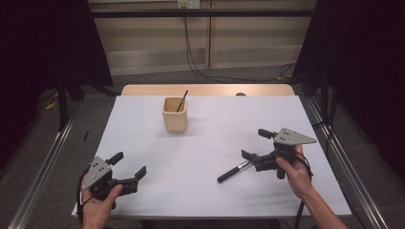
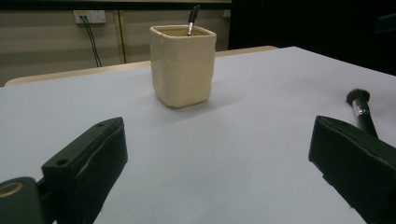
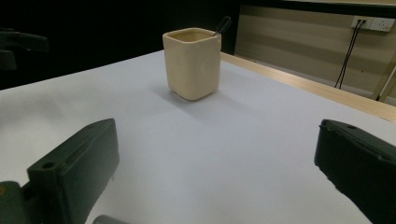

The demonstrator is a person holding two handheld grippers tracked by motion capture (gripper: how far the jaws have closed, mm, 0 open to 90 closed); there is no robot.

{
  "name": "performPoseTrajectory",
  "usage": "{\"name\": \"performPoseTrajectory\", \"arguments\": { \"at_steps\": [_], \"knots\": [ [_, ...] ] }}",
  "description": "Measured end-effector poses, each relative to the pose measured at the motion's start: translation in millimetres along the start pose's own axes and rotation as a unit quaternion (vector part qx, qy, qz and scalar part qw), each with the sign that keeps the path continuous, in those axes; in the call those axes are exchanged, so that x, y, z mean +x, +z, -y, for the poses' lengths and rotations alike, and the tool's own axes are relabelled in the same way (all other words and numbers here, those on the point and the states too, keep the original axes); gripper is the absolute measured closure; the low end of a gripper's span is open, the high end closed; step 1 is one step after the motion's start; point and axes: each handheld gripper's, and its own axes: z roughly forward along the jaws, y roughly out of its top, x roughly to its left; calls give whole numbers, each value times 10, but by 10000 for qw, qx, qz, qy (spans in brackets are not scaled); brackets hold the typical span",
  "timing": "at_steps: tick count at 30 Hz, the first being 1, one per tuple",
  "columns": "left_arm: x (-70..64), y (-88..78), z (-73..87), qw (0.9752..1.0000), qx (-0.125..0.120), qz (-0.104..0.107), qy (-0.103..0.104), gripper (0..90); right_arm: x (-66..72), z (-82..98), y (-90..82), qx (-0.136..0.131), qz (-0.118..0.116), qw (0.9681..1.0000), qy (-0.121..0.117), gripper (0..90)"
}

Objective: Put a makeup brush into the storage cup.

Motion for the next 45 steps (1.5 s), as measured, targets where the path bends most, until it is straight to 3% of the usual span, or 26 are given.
{"name": "performPoseTrajectory", "arguments": {
  "at_steps": [11,22,27,32,36,37,42,45],
  "knots": [
    [10,-6,2,10000,26,7,-2,52,-81,-13,120,226,-39,9997,92,0],
    [14,-3,0,10000,42,78,-16,54,-87,-114,241,764,-250,9967,-67,2],
    [25,-4,-7,9998,101,181,-37,58,-145,-174,273,1330,-538,9896,-58,6],
    [32,-2,-7,9997,122,200,-3,58,-173,-223,300,1679,-582,9838,-243,20],
    [32,8,-2,9996,150,211,-72,58,-177,-275,326,2030,-745,9758,-334,28],
    [35,10,-5,9996,165,221,-60,58,-175,-283,328,2054,-755,9751,-365,33],
    [45,3,-11,9998,104,183,-67,58,-155,-357,356,2438,-1072,9623,-551,38],
    [46,2,-14,9998,117,173,-34,58,-153,-388,386,2721,-1181,9524,-700,36]
  ]
}}
